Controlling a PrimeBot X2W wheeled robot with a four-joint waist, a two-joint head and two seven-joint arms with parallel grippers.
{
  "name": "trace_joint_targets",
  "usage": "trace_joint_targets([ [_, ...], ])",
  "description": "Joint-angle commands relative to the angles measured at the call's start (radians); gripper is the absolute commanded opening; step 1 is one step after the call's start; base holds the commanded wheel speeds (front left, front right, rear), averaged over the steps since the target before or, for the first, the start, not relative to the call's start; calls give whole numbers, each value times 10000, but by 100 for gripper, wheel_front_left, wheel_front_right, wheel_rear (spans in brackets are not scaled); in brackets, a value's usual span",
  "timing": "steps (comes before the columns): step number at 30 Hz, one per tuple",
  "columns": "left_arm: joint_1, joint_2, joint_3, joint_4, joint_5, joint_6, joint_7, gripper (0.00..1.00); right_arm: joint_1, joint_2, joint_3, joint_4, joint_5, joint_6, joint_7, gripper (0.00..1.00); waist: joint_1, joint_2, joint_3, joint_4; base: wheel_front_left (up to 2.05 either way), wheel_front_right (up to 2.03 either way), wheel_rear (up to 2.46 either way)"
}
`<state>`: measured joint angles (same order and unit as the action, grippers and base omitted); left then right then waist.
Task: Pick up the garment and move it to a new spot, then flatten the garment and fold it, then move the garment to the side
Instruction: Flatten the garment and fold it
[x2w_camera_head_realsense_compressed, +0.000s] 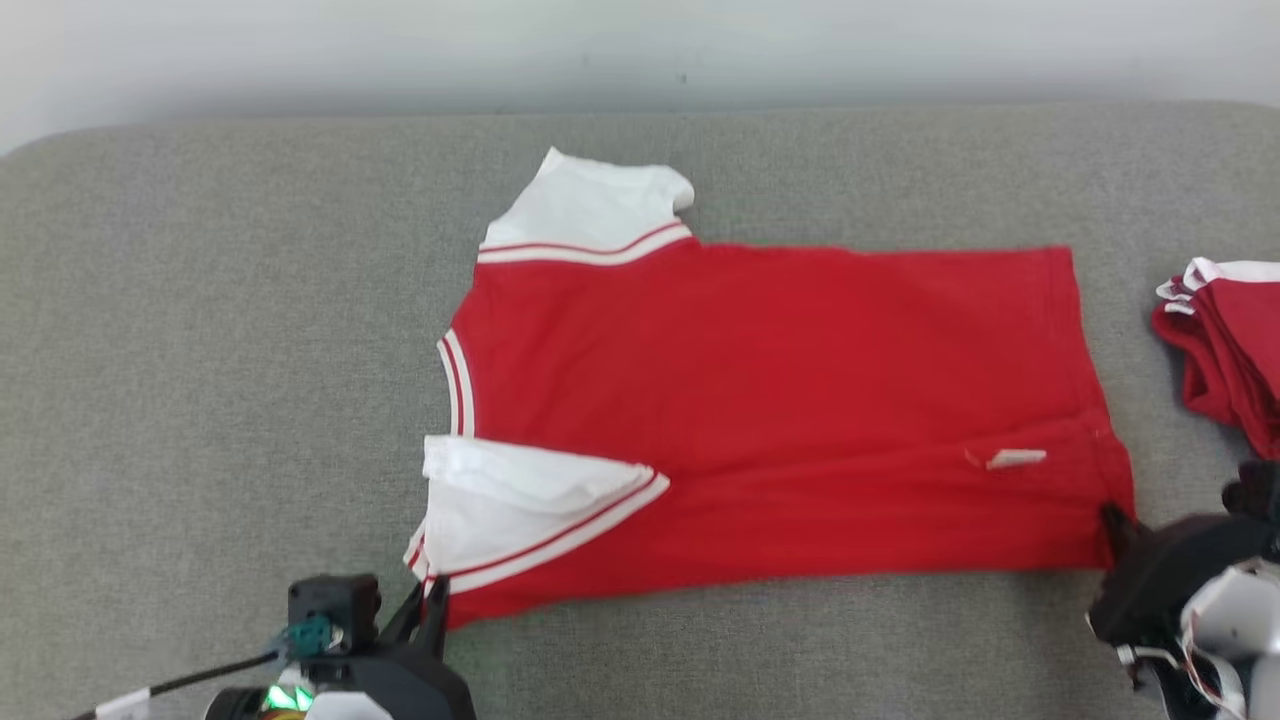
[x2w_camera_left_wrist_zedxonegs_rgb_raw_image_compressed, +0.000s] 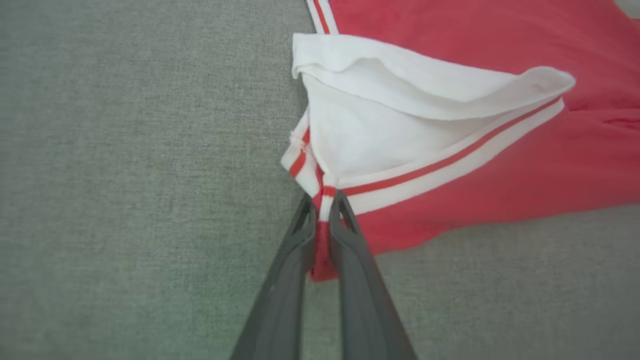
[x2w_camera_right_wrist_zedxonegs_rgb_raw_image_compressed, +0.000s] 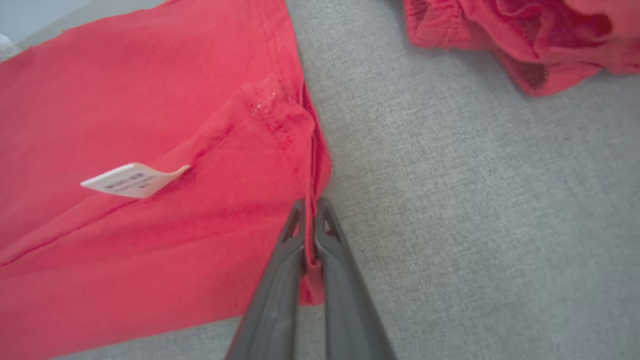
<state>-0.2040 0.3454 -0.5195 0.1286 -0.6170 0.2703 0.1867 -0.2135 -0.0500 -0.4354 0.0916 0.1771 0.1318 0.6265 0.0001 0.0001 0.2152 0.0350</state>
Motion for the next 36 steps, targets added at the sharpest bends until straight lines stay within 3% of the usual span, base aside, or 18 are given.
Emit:
trace_joint_targets([
  [1, 202, 109, 50, -86, -64, 86, 43, 0, 209, 1, -47, -144, 56, -23, 29, 0, -1, -1, -115, -13, 0, 0, 0],
  [8, 1279, 547, 115, -1004, -220, 563, 382, 0, 1484, -3, -275, -958, 652, -23, 231, 0, -1, -1, -273, -49, 0, 0, 0],
  [16, 2304, 676, 128, -1756, -431, 1031, 697, 0, 2276, -3, -88, -790, 1086, -23, 135, 0, -1, -1, -341, -157, 0, 0, 0],
  [17, 2358, 690, 110, -1790, -444, 1065, 716, 0, 2334, -2, -31, -746, 1111, -23, 114, 20, -1, -1, -365, -165, 0, 0, 0],
  [18, 2385, 693, 72, -1832, -427, 1045, 713, 42, 2370, 0, 15, -708, 1119, -23, 101, 100, -1, -1, -385, -174, 0, 0, 0],
  [19, 2399, 642, 62, -1826, -401, 1072, 688, 100, 2385, 1, 104, -704, 1085, -23, 21, 100, -1, -1, -435, -192, 0, 0, 0],
  [31, 1689, 1028, 514, -2168, -117, 1113, 290, 100, 1944, 6, 203, -2006, 371, -23, 107, 100, -1, -1, -811, -362, 0, 0, 0],
  [36, 670, 1031, 756, -1905, -160, 819, 162, 100, 1238, 10, 647, -2480, -146, -23, 407, 100, -1, -1, -772, -471, 0, 0, 0],
])
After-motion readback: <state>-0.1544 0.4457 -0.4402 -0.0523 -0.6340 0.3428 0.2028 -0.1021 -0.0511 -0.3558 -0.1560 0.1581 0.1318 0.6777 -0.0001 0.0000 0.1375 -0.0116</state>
